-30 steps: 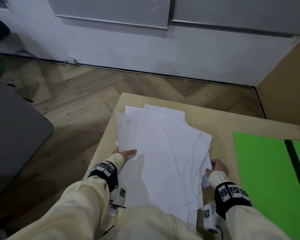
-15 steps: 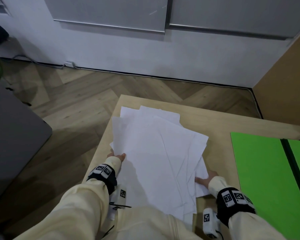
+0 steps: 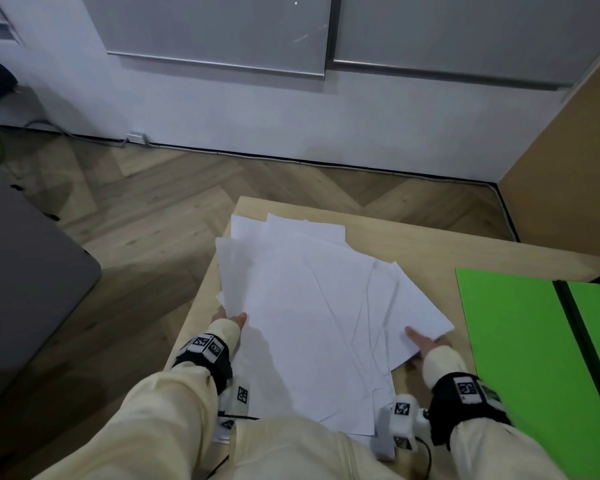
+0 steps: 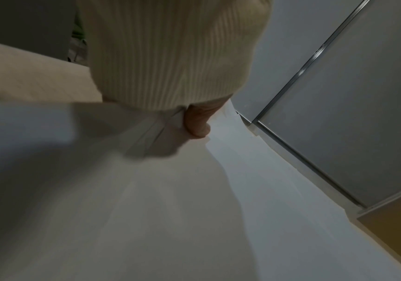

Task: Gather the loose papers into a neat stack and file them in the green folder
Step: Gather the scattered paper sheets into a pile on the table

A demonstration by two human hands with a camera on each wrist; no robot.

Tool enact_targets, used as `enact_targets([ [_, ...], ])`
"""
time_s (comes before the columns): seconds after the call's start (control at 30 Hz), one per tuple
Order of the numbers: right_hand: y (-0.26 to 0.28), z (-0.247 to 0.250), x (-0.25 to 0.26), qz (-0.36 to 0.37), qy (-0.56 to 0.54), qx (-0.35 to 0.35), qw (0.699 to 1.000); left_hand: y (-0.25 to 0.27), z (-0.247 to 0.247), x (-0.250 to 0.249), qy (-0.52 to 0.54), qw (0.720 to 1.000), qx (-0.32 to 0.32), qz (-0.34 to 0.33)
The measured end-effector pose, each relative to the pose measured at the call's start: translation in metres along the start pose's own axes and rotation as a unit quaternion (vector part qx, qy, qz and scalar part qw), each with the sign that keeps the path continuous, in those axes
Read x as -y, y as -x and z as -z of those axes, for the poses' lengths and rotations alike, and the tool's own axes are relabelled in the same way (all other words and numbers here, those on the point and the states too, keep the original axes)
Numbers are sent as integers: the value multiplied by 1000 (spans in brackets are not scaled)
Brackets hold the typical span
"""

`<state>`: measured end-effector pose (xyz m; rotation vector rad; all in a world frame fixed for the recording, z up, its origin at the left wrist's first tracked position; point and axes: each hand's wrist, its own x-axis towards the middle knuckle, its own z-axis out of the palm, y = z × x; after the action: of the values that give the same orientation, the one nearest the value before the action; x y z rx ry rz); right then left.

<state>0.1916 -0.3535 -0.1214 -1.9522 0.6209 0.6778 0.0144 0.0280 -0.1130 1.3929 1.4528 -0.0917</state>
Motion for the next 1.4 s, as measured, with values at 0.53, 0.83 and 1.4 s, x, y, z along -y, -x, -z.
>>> enact_targets([
  [0.53, 235, 43, 201, 516, -216, -232, 796, 53, 6, -18, -14, 999, -1, -46],
  [0.83, 158, -19, 138, 361, -10, -197, 912, 79, 1, -26, -108, 991, 67, -29],
  [1.4, 98, -30, 60, 66, 285, -45, 955, 93, -12, -30, -140, 988, 50, -39],
])
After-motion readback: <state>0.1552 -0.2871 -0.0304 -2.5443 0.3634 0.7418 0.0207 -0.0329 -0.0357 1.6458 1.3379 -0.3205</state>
